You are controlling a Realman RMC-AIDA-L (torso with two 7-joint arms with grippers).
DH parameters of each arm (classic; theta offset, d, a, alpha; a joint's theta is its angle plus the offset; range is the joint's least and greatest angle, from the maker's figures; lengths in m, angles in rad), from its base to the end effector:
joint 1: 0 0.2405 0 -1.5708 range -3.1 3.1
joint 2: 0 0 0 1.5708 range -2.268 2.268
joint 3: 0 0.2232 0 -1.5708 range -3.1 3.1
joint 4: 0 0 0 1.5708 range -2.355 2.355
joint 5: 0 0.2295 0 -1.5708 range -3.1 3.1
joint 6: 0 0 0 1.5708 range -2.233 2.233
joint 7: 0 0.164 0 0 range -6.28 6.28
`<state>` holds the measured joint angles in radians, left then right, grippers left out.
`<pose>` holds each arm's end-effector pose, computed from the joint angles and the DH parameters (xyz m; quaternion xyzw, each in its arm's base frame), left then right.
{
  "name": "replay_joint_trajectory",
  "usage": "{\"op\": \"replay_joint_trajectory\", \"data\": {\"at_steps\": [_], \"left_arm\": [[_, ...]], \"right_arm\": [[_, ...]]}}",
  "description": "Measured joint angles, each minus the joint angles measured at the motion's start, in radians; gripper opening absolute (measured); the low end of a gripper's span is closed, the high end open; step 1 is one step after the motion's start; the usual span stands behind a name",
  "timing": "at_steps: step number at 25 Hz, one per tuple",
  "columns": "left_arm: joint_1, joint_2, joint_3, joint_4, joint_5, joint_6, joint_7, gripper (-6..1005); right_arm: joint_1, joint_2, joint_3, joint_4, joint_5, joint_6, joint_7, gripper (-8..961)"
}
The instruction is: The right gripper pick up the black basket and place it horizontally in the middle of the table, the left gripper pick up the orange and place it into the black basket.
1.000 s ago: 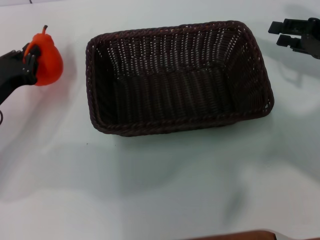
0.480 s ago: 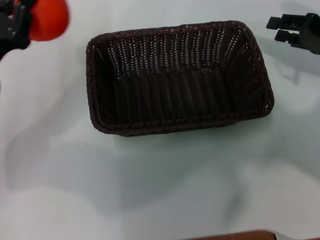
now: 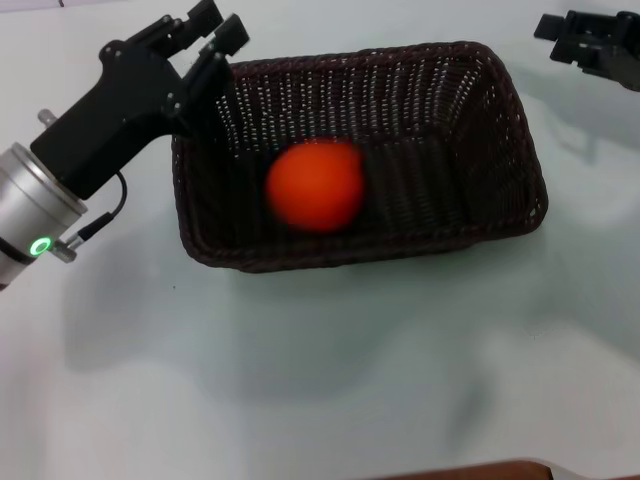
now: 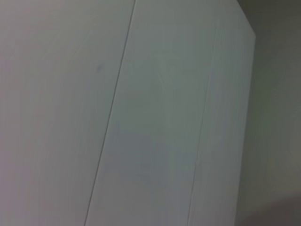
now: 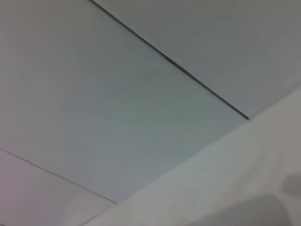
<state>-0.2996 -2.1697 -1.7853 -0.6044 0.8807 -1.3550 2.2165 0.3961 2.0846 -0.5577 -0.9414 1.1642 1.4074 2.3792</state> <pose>-0.1888 0.3254 -0.0339 -0.8202 -0.1598 -0.4762 0.2737 0.2883 0.3544 0.0879 -0.6148 -0.6842 -0.2069 0.3332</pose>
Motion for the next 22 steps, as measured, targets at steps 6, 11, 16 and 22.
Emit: {"op": "replay_joint_trajectory", "data": {"at_steps": [6, 11, 16, 22], "left_arm": [[0.029, -0.001, -0.022, 0.001, -0.039, 0.028, 0.006, 374], [0.066, -0.001, -0.139, 0.030, -0.094, 0.058, 0.058, 602], [0.072, 0.000, -0.326, 0.146, -0.138, 0.049, 0.143, 774], [0.073, 0.000, -0.455, 0.262, -0.170, 0.033, 0.234, 774]], "right_arm": [[-0.006, 0.000, 0.031, 0.056, 0.077, 0.010, -0.189, 572], [-0.025, 0.002, 0.053, 0.192, 0.245, 0.018, -0.484, 642], [-0.049, 0.000, 0.126, 0.352, 0.416, 0.054, -0.833, 729], [-0.064, 0.002, 0.287, 0.568, 0.576, 0.104, -1.325, 781]]}}
